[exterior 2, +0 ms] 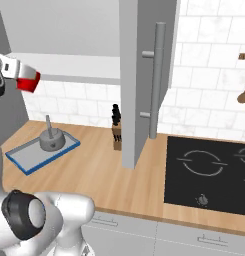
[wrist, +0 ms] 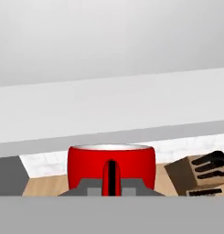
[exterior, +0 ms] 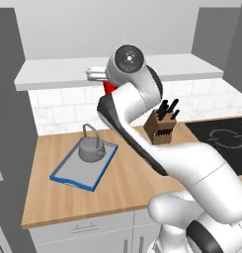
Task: Pick the kettle from the counter and place it on the tray. Then pick the mug from the cabinet and place it on the tray. Then close the cabinet doors.
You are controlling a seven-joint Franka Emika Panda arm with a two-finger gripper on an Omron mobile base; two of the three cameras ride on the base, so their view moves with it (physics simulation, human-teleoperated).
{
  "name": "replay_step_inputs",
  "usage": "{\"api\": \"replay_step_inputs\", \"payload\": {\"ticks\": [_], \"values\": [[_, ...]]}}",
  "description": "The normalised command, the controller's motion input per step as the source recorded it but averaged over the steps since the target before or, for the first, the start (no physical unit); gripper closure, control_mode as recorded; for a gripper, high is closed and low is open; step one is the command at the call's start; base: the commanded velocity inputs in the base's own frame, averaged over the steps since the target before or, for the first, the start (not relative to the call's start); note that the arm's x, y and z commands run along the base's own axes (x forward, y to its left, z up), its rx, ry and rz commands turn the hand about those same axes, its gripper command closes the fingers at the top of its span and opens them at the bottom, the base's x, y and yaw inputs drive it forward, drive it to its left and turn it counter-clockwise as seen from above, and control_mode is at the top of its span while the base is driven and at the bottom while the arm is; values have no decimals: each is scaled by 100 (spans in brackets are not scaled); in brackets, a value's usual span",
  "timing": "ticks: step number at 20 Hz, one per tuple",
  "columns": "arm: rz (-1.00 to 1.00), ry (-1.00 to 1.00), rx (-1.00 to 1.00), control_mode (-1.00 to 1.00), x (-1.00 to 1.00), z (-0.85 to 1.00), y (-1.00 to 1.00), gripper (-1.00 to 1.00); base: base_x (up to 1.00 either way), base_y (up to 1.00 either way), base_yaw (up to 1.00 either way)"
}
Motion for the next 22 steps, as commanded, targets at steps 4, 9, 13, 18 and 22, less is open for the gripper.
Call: {"api": "replay_step_inputs", "payload": {"ticks": [4, 9, 13, 18, 22], "values": [[43, 3, 17, -100, -100, -5, -3, 100, 0, 0, 0], [50, 0, 9, -100, -99, -30, 0, 100, 0, 0, 0], [49, 0, 14, -100, -77, -52, 0, 100, 0, 0, 0], [31, 0, 17, -100, -36, -63, 6, 100, 0, 0, 0], [8, -3, 6, -100, 0, -48, 37, 100, 0, 0, 0]]}}
